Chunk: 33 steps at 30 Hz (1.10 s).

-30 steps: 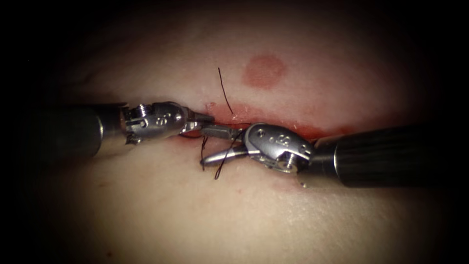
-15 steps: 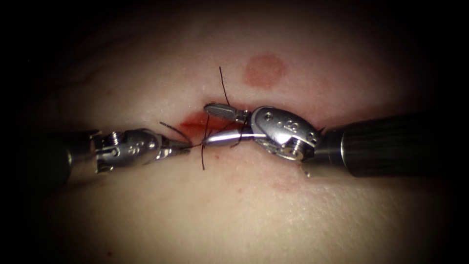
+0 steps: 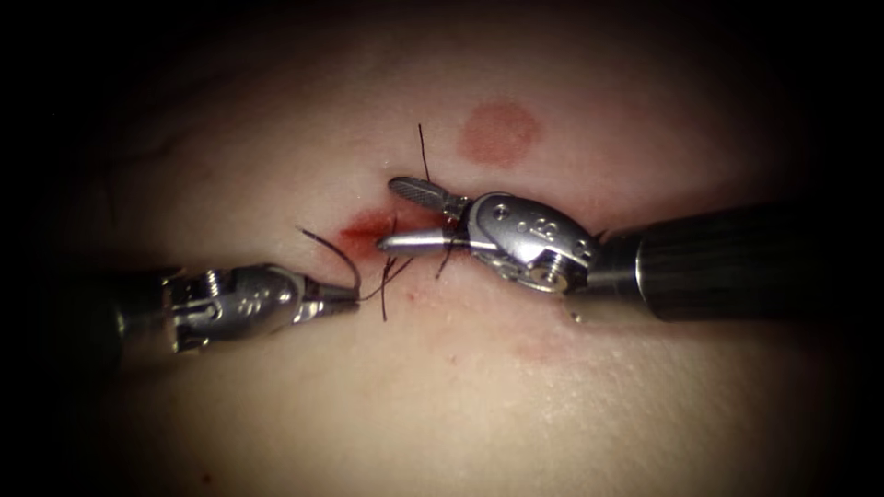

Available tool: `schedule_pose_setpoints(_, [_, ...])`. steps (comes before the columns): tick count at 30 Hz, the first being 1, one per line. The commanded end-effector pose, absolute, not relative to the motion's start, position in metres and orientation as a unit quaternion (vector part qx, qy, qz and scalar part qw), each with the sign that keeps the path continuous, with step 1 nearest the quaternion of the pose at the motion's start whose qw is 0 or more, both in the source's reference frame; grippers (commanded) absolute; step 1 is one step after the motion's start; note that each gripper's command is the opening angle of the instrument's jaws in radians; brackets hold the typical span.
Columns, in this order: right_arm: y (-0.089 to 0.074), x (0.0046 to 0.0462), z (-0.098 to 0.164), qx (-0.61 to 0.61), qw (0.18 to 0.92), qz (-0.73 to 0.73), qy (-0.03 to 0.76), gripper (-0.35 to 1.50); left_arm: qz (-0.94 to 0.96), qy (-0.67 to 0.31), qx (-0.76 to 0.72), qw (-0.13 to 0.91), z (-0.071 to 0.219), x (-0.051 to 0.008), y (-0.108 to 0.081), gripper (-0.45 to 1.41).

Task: Wound Closure
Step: Wrap the suture twice around the right gripper, then mistakenly testing the left gripper

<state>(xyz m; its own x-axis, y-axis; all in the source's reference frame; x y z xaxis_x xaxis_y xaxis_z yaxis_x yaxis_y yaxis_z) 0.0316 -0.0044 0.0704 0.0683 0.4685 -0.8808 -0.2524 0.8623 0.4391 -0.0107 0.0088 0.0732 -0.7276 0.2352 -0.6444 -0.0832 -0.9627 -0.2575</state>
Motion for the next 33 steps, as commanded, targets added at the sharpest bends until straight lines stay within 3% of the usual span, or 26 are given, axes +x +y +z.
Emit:
schedule_pose_setpoints(1, [-0.0047,0.0321,0.0712,0.086,0.735,0.244,0.627,0.76,0.923,-0.108,-0.360,0.086,0.0737,-0.0112,0.0086,-0.35])
schedule_pose_setpoints(33, [-0.0055,0.0335,0.0729,0.100,0.793,0.212,0.562,0.74,0.921,-0.105,-0.369,0.076,0.0656,-0.0106,0.0116,-0.35])
